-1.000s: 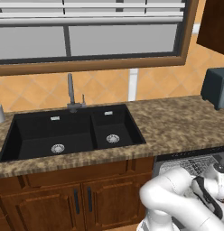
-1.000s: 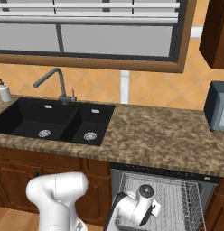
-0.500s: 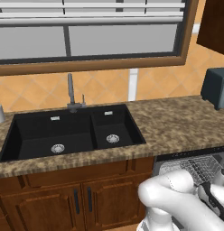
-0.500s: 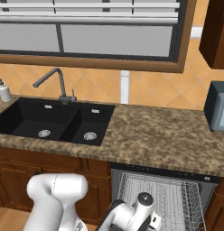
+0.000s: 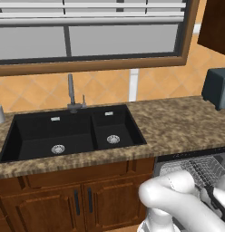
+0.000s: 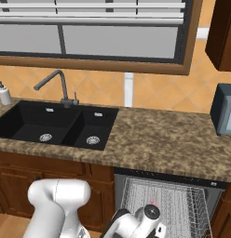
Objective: Pick up the cup and bowl from the counter, place them in the dishwasher, and close the dishwasher door.
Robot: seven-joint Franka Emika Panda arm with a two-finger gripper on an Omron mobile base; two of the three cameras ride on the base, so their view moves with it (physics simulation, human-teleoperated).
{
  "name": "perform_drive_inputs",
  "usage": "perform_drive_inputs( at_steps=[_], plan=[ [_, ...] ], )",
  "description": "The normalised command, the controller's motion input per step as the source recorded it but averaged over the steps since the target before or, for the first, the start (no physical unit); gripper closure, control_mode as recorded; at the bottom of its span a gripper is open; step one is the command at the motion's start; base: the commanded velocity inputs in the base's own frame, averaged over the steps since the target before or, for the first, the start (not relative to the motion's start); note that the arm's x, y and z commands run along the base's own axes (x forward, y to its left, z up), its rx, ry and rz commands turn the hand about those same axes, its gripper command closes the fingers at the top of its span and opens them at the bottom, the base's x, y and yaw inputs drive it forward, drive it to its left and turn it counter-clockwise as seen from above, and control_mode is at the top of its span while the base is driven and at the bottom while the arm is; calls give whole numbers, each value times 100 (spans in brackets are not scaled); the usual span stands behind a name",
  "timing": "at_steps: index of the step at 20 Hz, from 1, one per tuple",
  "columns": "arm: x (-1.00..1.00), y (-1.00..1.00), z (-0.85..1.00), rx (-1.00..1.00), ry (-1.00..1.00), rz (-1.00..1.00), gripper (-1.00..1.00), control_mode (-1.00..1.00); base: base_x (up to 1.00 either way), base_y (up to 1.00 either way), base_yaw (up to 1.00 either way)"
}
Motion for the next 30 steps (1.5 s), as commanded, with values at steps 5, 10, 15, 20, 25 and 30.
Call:
perform_drive_inputs(
  at_steps=[5, 10, 15, 20, 25, 30],
  plan=[
    [26, -4, -41, 0, -5, 1, -100, -100, 0, 0, 0],
    [31, 0, -36, 0, -5, 0, -100, -100, 0, 0, 0],
    [41, 0, -32, 0, -7, 0, -100, -100, 0, 0, 0],
    [48, 0, -35, 0, -6, 0, -100, -100, 0, 0, 0],
    [50, 0, -37, 0, -5, 0, -100, -100, 0, 0, 0],
    [62, 0, -18, -1, -13, 0, -100, -100, 0, 0, 0]
  ],
)
